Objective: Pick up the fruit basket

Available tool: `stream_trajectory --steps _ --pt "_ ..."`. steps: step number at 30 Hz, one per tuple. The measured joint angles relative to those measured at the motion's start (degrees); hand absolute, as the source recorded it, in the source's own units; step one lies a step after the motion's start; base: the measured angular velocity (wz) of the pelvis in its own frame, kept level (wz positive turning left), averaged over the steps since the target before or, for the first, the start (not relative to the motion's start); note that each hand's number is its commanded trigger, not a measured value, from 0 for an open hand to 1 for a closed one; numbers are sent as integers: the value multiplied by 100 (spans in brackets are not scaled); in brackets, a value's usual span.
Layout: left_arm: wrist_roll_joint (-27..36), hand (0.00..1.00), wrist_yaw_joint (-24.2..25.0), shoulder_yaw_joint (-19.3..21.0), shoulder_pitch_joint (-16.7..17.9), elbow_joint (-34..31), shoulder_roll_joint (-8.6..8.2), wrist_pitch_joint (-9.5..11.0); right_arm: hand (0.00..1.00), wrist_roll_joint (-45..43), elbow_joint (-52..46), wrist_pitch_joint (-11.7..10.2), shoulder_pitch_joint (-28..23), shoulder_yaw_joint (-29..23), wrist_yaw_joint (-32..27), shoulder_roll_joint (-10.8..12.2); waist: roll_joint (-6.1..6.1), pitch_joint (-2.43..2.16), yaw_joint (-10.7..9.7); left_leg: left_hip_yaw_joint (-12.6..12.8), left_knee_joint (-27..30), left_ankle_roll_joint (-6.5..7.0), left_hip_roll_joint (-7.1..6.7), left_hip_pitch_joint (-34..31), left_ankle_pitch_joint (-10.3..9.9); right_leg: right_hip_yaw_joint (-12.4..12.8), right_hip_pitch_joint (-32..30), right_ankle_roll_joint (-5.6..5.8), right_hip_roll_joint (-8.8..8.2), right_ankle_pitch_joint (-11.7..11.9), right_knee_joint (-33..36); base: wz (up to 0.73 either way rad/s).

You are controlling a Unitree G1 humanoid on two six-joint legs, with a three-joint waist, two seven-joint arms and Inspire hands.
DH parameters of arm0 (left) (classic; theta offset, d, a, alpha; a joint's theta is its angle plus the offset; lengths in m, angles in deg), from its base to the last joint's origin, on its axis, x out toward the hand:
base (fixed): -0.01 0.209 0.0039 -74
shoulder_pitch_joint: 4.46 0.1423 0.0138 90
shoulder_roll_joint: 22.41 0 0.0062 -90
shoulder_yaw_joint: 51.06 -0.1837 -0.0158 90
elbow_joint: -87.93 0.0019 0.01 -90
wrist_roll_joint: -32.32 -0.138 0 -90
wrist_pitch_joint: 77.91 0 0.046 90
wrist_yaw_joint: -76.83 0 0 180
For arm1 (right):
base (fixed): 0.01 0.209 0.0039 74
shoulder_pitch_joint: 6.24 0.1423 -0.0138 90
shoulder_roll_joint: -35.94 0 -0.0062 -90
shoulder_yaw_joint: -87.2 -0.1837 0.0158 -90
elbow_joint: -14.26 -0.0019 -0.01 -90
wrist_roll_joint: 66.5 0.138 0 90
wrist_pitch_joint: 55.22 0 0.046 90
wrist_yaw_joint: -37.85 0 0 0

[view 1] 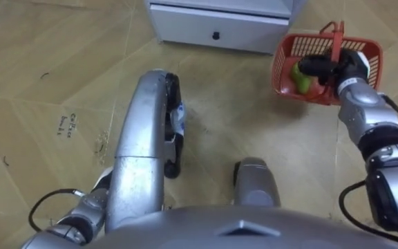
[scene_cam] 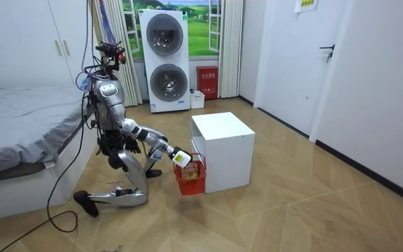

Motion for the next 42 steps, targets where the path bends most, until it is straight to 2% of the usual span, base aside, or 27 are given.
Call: stream_trajectory --steps 2,3,5,6,8,9,10,11,12,13,14,15,16,17,18,19,20,21,22,23,24,25,28,32,34,37,42 --pt "0 0 -4 49 -16 -8 -8 -32 100 14 -44 5 24 10 5 6 83 -40 23 -4 -74 36 9 93 -16 98 85 33 177 -60 -277 -9" --pt "1 0 -2 62 -79 -8 -8 -69 100 16 -104 24 23 11 9 16 155 -79 24 -4 -230 62 18 182 -27 162 88 37 273 -65 -538 -18" --pt "0 0 -2 110 -86 91 -9 -145 100 14 -222 96 24 28 9 22 199 -90 95 -3 -641 99 67 438 -11 253 80 63 317 -78 -1112 -36" --pt "-12 0 -1 237 -59 104 -10 -214 100 14 -243 149 24 29 10 43 212 -101 172 -4 -1059 96 128 692 13 287 95 63 322 -78 -1675 -57" --pt "-126 0 12 420 87 37 -12 -279 100 54 -442 224 23 25 1 55 224 -123 240 -4 -1809 88 177 1069 194 300 174 71 305 -73 -2739 -60" --pt "-159 0 16 519 203 0 -9 -347 100 129 -603 235 -14 26 -18 65 229 -127 246 18 -2329 89 210 1391 298 268 374 112 299 -50 -3569 -55" --pt "-218 0 9 619 350 -77 -3 -396 100 165 -822 236 -84 25 -70 70 225 -129 232 38 -2847 79 208 1732 393 252 584 193 288 136 -4347 -49" --pt "-239 0 4 698 431 -95 -5 -408 100 159 -948 236 -131 20 -112 78 213 -138 219 82 -3121 103 206 1898 448 248 655 207 282 318 -4685 -39" --pt "-302 0 -14 873 515 -99 -14 -446 100 67 -1129 236 -252 3 -177 101 156 -146 203 156 -3686 138 218 2282 580 204 722 228 227 909 -5140 -34" --pt "-377 0 -71 981 577 -103 -13 -461 100 -1 -1157 245 -375 5 -189 122 122 -162 258 209 -4239 157 230 2671 703 192 709 270 209 1685 -5445 -38" --pt "-386 0 -109 1005 593 -104 -11 -458 100 -31 -1172 246 -451 5 -211 122 124 -163 309 205 -4542 150 250 2885 773 165 677 285 219 2167 -5578 -55" --pt "-388 0 -202 1029 626 -133 16 -453 100 -106 -1202 248 -551 5 -224 150 166 -186 353 162 -5075 131 357 3241 916 103 483 231 273 2252 -5711 -76" --pt "-388 0 -303 1058 621 -108 46 -433 100 -148 -1348 248 -621 5 -237 172 187 -186 417 157 -5553 77 476 3538 1075 -26 119 210 327 1811 -5856 -77" --pt "-388 0 -371 1070 616 -81 49 -411 100 -209 -1422 243 -679 4 -237 169 221 -193 428 140 -5796 41 525 3718 1154 -171 -34 218 352 1633 -6046 -61" --pt "-385 0 -474 1076 620 -51 58 -365 100 -321 -1517 228 -777 -36 -244 156 323 -225 411 -3 -6216 -39 580 4021 1307 -459 -216 211 438 1447 -6631 -36" --pt "-379 0 -553 1070 615 -42 61 -317 100 -415 -1596 221 -841 -100 -303 143 407 -236 391 -54 -6552 -122 678 4326 1429 -671 -358 202 531 1412 -7319 -24" --pt "-382 0 -592 1075 607 -44 61 -302 100 -439 -1692 220 -900 -113 -362 126 436 -233 384 -54 -6702 -157 721 4471 1483 -730 -383 180 589 1428 -7729 -12" --pt "-378 0 -624 1090 603 -53 82 -291 100 -459 -1872 190 -993 -123 -443 118 431 -239 378 -51 -6945 -246 757 4740 1554 -789 -353 108 675 1679 -8644 17" --pt "-387 0 -639 1169 622 -83 29 -325 100 -458 -1939 142 -1037 -158 -493 113 509 -247 320 -105 -7097 -347 806 4985 1612 -970 -177 20 729 2028 -8881 10" --pt "-393 0 -640 1192 660 -115 21 -323 100 -454 -1966 135 -1038 -169 -533 140 490 -278 342 -97 -7247 -426 787 5127 1677 -1049 -56 -65 769 2077 -9073 0" --pt "-410 0 -616 1231 697 -175 5 -326 100 -454 -2098 70 -1034 -183 -570 166 510 -281 412 -132 -7664 -525 813 5380 1852 -1132 211 -173 883 2227 -9420 0" --pt "-447 0 -609 1265 703 -210 8 -337 100 -448 -2261 -22 -1121 -215 -603 165 506 -279 400 -196 -8073 -587 813 5602 2044 -1248 426 -230 918 2341 -9721 12" --pt "-448 0 -609 1408 926 -311 14 -366 100 -437 -2695 -53 -1417 -230 -610 158 438 -267 432 -287 -8827 -710 834 6191 2370 -1402 992 -331 1027 2522 -10315 20" --pt "-452 0 -576 1448 1254 -318 4 -541 100 -429 -3285 -38 -1568 -255 -543 129 358 -274 443 -274 -9067 -755 859 6487 2422 -1401 1268 -350 1119 2556 -10534 -2" --pt "-623 0 -515 1647 1397 -321 -25 -639 100 -436 -3516 -38 -1597 -276 -471 126 306 -273 434 -276 -9158 -755 848 6681 2422 -1420 1509 -329 1137 2593 -10749 4" --pt "-738 0 -478 1749 1506 -394 -50 -710 100 -439 -3754 -36 -1661 -273 -335 136 288 -290 449 -276 -9247 -755 818 6905 2422 -1477 1873 -286 1143 2682 -11067 9" --pt "-894 0 -477 1870 1541 -541 -102 -853 100 -453 -4189 1 -1743 -263 -105 169 296 -297 485 -278 -9316 -754 807 7031 2422 -1534 2046 -267 1147 2742 -11210 3"
